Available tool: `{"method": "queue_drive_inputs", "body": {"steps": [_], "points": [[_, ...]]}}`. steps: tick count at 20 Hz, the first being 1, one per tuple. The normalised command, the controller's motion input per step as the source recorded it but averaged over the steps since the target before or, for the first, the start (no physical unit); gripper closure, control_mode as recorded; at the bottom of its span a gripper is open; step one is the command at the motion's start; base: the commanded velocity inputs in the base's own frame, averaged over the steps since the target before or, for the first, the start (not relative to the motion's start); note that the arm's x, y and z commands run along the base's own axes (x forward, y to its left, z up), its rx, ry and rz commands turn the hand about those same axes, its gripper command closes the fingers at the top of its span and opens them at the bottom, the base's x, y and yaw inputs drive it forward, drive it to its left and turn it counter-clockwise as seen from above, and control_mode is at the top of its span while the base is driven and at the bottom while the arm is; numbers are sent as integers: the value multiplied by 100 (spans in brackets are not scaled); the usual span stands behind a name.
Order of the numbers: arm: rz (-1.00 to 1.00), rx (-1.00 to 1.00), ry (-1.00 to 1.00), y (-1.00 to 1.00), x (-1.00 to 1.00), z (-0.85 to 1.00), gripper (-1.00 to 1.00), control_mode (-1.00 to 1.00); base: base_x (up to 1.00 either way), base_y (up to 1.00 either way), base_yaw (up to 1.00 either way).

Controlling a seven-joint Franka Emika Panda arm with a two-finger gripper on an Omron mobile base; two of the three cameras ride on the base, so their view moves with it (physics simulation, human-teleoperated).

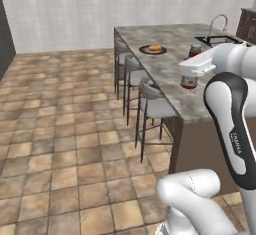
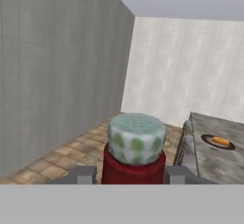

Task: Move the hot dog bun to the plate on the dining table and place the condiment next to that plate. Then navigate to the fridge and take the sausage and place it on the plate as well.

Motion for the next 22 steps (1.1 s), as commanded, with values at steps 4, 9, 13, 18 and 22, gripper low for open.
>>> {"method": "queue_drive_inputs", "body": {"steps": [4, 9, 13, 18, 22], "points": [[0, 0, 0, 0, 0, 0, 100, 100, 79, 94, -46], [0, 0, 0, 0, 0, 0, 100, 100, 64, 77, -60], [0, 0, 0, 0, 0, 0, 100, 100, 50, 74, -63], [0, 0, 0, 0, 0, 0, 100, 100, 52, 79, -61], [0, 0, 0, 0, 0, 0, 100, 100, 47, 91, -55]]}}
